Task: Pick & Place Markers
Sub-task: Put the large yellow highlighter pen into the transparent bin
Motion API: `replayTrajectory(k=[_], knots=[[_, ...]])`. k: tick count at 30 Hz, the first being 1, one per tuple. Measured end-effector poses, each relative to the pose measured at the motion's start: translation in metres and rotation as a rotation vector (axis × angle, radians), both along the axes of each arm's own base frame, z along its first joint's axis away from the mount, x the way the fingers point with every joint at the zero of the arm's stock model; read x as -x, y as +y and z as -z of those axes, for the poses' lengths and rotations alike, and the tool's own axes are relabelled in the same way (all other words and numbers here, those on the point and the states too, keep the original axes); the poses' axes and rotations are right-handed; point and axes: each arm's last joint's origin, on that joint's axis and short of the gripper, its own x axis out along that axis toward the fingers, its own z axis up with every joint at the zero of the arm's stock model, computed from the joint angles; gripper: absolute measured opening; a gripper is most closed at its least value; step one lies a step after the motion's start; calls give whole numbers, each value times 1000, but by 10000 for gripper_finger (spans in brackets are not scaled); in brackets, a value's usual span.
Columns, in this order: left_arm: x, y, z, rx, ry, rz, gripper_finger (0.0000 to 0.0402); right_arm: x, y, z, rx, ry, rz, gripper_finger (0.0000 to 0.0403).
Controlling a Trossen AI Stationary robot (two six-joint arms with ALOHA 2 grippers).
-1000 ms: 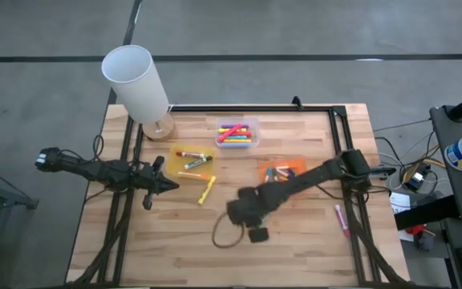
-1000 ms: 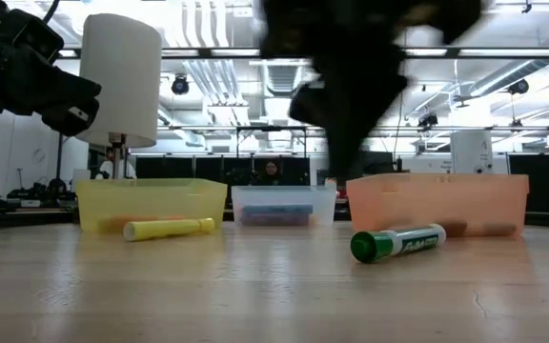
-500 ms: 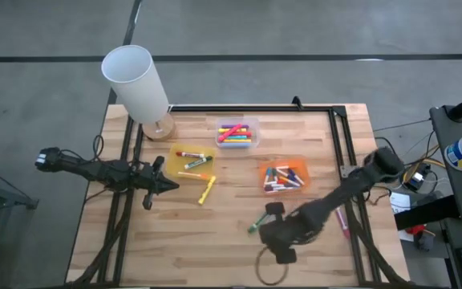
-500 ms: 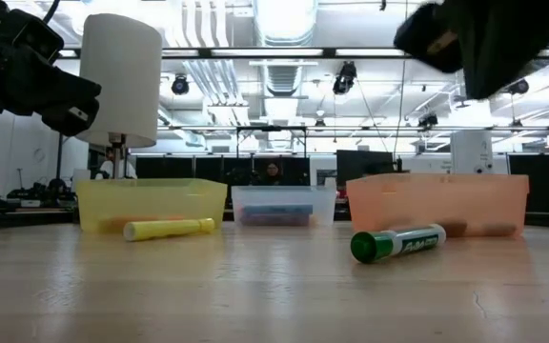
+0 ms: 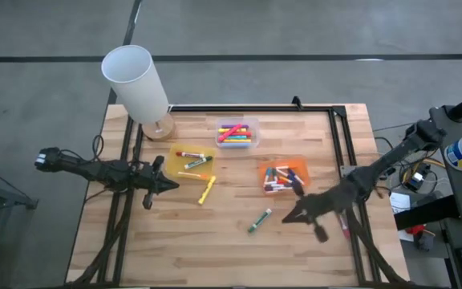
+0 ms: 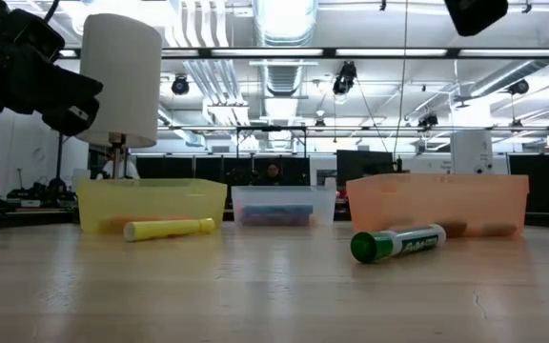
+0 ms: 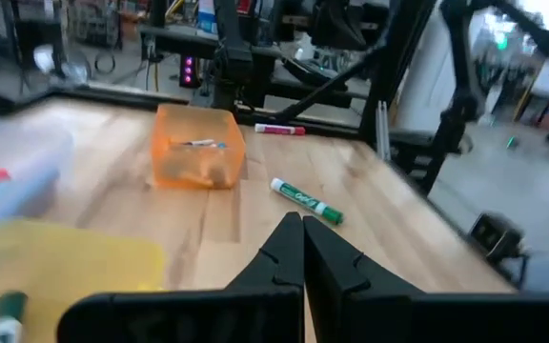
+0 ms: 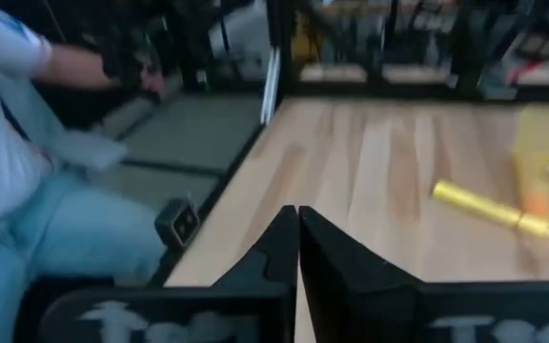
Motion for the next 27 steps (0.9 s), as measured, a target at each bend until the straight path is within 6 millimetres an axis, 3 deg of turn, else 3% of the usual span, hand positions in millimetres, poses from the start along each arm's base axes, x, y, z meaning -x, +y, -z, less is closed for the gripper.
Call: replayTrajectory(k=[6,13,17,21,27], knots=[[-1,0,-6,184,-44,-35,0,36,-23,12,-29,-79,-4,8],[-1,2,-22,458,-184,-76,0,60,-41,24,34,-152,32,8],[-3,3,-23,588,-164,-117,6,68,-48,27,21,-196,88,8],[-8,3,-26,662,-124,-171,40,73,-51,33,18,-204,86,8],[-31,-2,-34,739,16,-255,130,74,-52,44,35,-178,85,8]])
